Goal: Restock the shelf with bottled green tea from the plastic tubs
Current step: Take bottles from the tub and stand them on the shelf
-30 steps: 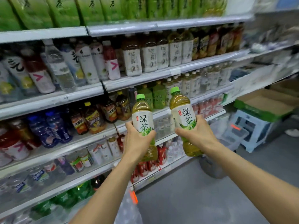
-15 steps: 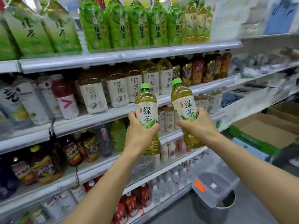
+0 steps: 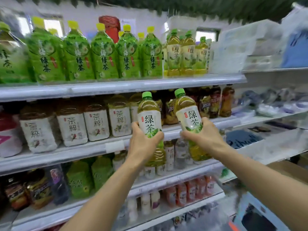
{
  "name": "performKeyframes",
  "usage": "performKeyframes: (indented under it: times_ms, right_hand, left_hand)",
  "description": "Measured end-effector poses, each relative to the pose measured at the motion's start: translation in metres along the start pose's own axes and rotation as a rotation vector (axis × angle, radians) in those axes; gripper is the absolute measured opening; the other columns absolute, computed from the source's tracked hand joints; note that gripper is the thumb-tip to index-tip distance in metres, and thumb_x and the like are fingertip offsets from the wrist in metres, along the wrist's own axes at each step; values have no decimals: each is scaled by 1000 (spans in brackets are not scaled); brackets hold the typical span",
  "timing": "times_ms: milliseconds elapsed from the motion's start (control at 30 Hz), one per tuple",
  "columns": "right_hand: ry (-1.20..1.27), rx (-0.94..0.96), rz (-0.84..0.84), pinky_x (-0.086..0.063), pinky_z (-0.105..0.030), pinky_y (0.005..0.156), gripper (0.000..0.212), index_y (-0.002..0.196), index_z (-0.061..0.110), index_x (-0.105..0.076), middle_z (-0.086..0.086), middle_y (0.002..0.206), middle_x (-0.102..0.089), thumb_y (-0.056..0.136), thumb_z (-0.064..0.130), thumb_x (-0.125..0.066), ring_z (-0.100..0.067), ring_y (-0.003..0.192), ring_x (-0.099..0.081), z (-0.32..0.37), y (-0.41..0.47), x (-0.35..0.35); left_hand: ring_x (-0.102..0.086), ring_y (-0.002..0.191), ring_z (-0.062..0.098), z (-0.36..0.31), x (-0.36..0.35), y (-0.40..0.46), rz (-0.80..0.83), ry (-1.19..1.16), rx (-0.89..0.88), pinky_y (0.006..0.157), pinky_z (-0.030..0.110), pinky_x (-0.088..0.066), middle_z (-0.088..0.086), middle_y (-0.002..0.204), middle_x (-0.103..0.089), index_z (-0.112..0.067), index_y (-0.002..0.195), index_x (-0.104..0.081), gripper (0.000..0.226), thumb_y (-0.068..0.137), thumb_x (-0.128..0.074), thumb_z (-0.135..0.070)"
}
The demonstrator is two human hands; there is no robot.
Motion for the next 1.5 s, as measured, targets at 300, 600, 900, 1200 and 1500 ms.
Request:
performKeyframes:
  times_ms: [300,600,900,1200,1500]
  right_hand:
    - [70,56,-24,-54,-37,74,53,110,17,-51,-1,98,-63,74,45,-77,-16,87,-61,-18,107,72]
    - [231,120,-71,-48,-29,62,42,111,15,-58,-4,98,-67,78,39,-71,-19,84,-64,-11,192,112]
    - [280,230,-122,-53,-25,55,58,125,11,-45,-5,106,-62,81,33,-76,-15,80,-63,3,296,155]
    - [359,344,-9,-44,-48,107,85,139,9,-32,-9,129,-55,78,41,-81,-28,120,-53,17,392,154]
    - [434,325,149,-50,-43,101,67,127,11,-34,-2,110,-58,81,29,-80,-23,109,-58,11,436,109]
  left_hand:
    - [-60,92,15,-71,-80,64,-55,-2,-104,77,40,-55,-2,102,-59,-25,118,-33,57,82,-77,-32]
    - [-60,92,13,-109,-118,136,-53,-20,-233,72,32,-53,-5,103,-58,-23,122,-33,56,85,-75,-28]
    - [-58,88,10,-129,-157,189,-139,-43,-253,65,25,-47,-6,103,-55,-22,126,-32,57,88,-73,-26]
    - [-58,88,11,-147,-189,231,-348,-33,-237,79,37,-54,-6,100,-54,-20,120,-32,53,88,-73,-24]
    - [-55,85,10,-148,-192,237,-430,44,-211,72,33,-51,-5,100,-53,-18,121,-33,54,87,-73,-27]
Point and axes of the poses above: each hand's wrist, its own y-axis towards the middle knuckle, its own x-axis out of the back of the hand, z = x × y, the point moved 7 cm from there along y, towards the middle knuckle
